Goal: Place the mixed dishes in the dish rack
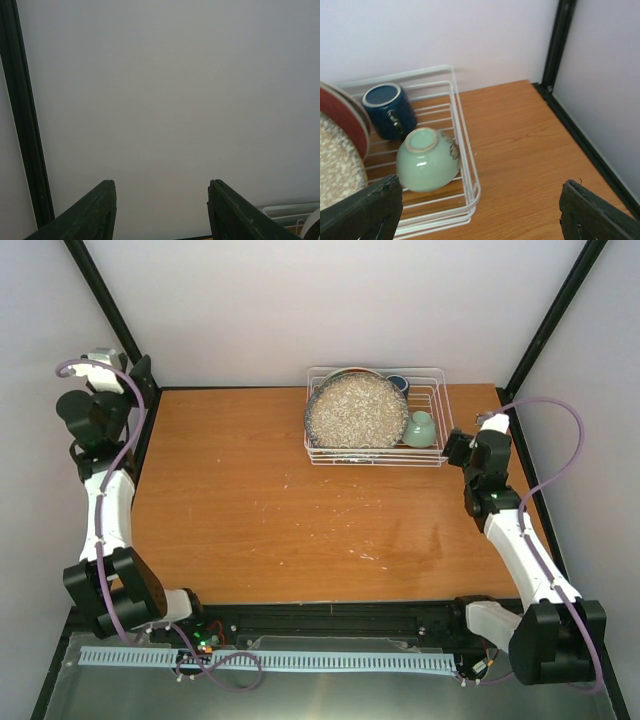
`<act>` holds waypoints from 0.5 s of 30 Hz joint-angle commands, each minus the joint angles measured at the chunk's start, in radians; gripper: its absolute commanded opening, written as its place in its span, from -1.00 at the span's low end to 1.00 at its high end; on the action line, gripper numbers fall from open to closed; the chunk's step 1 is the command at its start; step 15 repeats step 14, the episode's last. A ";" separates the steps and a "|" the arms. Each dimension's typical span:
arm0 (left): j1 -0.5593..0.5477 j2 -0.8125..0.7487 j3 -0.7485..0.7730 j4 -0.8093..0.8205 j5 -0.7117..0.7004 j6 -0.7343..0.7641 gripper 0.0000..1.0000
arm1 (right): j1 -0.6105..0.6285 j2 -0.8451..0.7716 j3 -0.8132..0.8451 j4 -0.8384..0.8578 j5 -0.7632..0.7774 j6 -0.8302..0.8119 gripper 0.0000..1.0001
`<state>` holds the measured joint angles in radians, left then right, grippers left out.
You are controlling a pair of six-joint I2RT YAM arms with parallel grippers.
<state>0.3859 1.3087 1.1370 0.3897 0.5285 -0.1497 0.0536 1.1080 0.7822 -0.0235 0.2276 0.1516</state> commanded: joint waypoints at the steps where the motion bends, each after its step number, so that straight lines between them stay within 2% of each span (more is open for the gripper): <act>1: -0.001 0.024 -0.008 0.076 0.028 -0.046 0.03 | -0.005 -0.047 -0.027 0.068 0.138 0.032 0.69; 15: -0.001 0.107 -0.040 0.086 0.052 -0.050 0.01 | -0.004 -0.032 -0.080 0.146 0.181 0.022 0.72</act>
